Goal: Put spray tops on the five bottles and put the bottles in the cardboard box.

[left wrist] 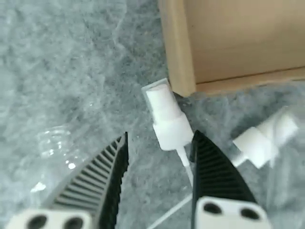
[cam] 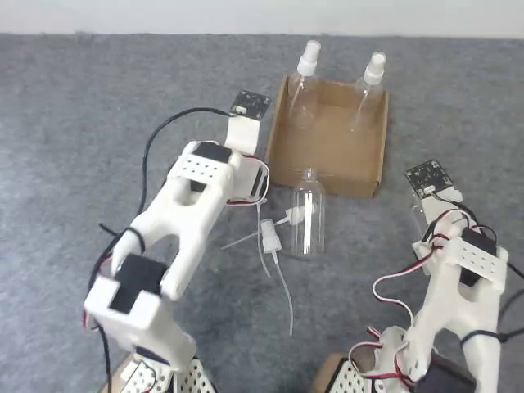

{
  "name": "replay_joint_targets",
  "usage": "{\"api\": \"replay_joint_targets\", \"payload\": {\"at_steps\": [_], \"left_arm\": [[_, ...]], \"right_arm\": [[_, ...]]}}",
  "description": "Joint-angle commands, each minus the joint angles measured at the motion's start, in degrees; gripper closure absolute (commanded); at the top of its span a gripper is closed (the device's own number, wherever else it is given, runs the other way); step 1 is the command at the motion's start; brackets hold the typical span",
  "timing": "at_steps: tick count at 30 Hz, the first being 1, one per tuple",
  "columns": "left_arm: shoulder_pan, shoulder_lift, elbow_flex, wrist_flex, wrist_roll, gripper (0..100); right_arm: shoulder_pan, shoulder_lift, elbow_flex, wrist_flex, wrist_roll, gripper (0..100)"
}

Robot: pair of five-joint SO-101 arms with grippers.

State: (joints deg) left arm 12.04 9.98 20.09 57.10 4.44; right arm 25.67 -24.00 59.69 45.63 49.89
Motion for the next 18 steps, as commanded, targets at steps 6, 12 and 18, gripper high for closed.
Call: {"api": "replay_joint_targets", "payload": {"at_steps": [6, 12, 18], "left_arm": [[0.0, 6.1, -7.3, -1.4, 0.6, 81], [-2.4, 6.7, -7.9, -1.4, -0.6, 81], [-3.9, 6.7, -7.9, -1.4, -1.5, 81]], "right_arm": [[-0.2, 1.9, 5.5, -0.1, 1.0, 94.3], [-0.3, 1.9, 5.5, -0.1, 1.0, 94.3], [-0.4, 1.9, 5.5, -0.1, 1.0, 94.3]]}}
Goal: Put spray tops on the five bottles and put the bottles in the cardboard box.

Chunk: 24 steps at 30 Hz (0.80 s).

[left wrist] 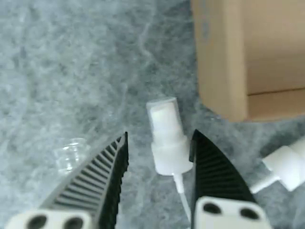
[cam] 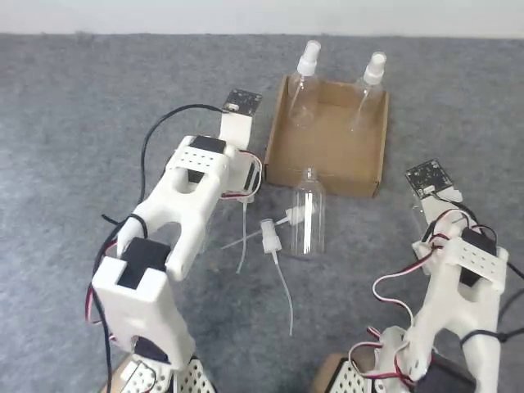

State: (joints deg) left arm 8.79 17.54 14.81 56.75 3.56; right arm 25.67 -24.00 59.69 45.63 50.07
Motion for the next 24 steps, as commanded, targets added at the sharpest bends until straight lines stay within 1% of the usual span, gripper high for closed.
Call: {"api": "replay_joint_targets", "payload": {"at_steps": [1, 9, 19, 24], "left_arm": [[-0.6, -0.9, -2.6, -1.1, -0.6, 81], [-0.7, -0.3, -6.0, -0.9, -0.6, 81], [-0.7, 0.0, -5.8, -1.1, -0.6, 81], [-0.7, 4.7, -5.7, -2.0, -0.6, 81]], "right_arm": [[-0.4, 1.9, 5.5, -0.1, 0.8, 94.3], [-0.4, 1.9, 5.5, -0.1, 0.8, 94.3], [-0.4, 1.9, 5.5, 0.1, 0.8, 94.3], [-0.4, 1.9, 5.5, 0.3, 0.8, 94.3]]}}
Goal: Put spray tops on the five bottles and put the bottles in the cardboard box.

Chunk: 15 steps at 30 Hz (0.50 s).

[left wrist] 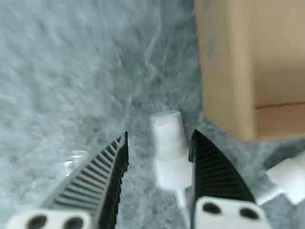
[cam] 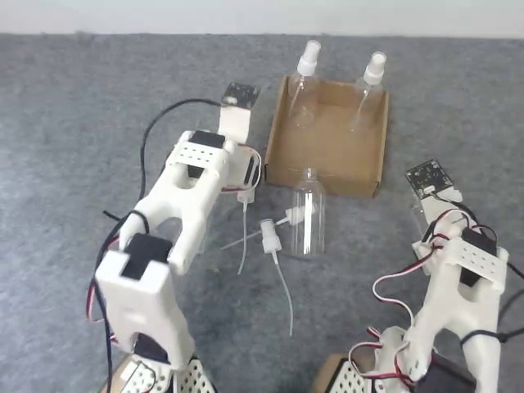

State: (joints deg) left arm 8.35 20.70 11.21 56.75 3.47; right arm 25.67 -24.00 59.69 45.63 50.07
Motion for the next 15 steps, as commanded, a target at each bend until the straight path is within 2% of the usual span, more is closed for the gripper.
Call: {"api": "replay_joint_targets", "payload": {"at_steps": [1, 7, 11, 15], "left_arm": [[-0.4, 2.2, -2.1, -2.2, -0.5, 81], [-0.3, 2.4, -2.7, -2.3, -0.5, 82], [0.2, 2.2, -2.7, -2.3, -0.6, 91], [0.3, 2.1, -2.7, -3.2, -3.6, 99]], "right_arm": [[-0.4, 1.9, 5.5, 0.3, 0.8, 94.3], [-0.4, 1.9, 5.5, 0.2, 0.8, 94.3], [-0.4, 1.9, 5.5, 0.0, 0.8, 94.3], [-0.4, 1.9, 5.5, 0.0, 0.8, 94.3]]}}
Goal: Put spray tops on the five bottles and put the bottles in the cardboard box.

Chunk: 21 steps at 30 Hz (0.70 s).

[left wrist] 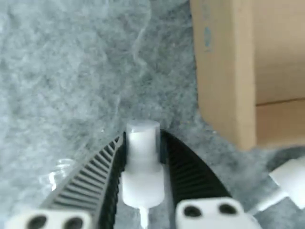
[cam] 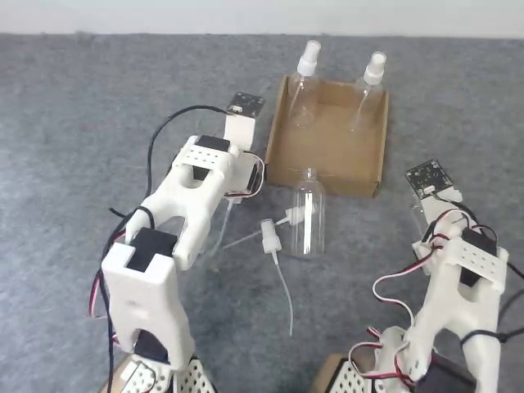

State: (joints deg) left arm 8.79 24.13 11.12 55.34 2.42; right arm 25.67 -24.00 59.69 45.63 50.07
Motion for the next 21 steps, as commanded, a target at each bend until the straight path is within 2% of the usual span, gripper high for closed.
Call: {"api": "replay_joint_targets", "payload": {"at_steps": [1, 4, 10, 15, 21], "left_arm": [[-0.3, -1.4, -2.6, -1.8, -2.6, 99], [-0.6, -4.0, -2.2, -1.1, -2.6, 99], [-0.7, -18.5, 0.0, 6.1, 0.6, 99], [-1.2, -34.1, 8.0, 7.3, 1.1, 99], [-5.7, -53.9, 19.1, 7.1, 1.1, 99]], "right_arm": [[-0.4, 1.9, 5.5, 0.0, 0.8, 94.3], [-0.4, 1.9, 5.5, 0.0, 0.8, 94.3], [-0.4, 1.9, 5.5, 0.0, 0.8, 94.3], [-0.1, 1.9, 5.5, 0.1, 0.8, 94.3], [-0.3, 1.9, 5.2, 0.1, 0.8, 94.2]]}}
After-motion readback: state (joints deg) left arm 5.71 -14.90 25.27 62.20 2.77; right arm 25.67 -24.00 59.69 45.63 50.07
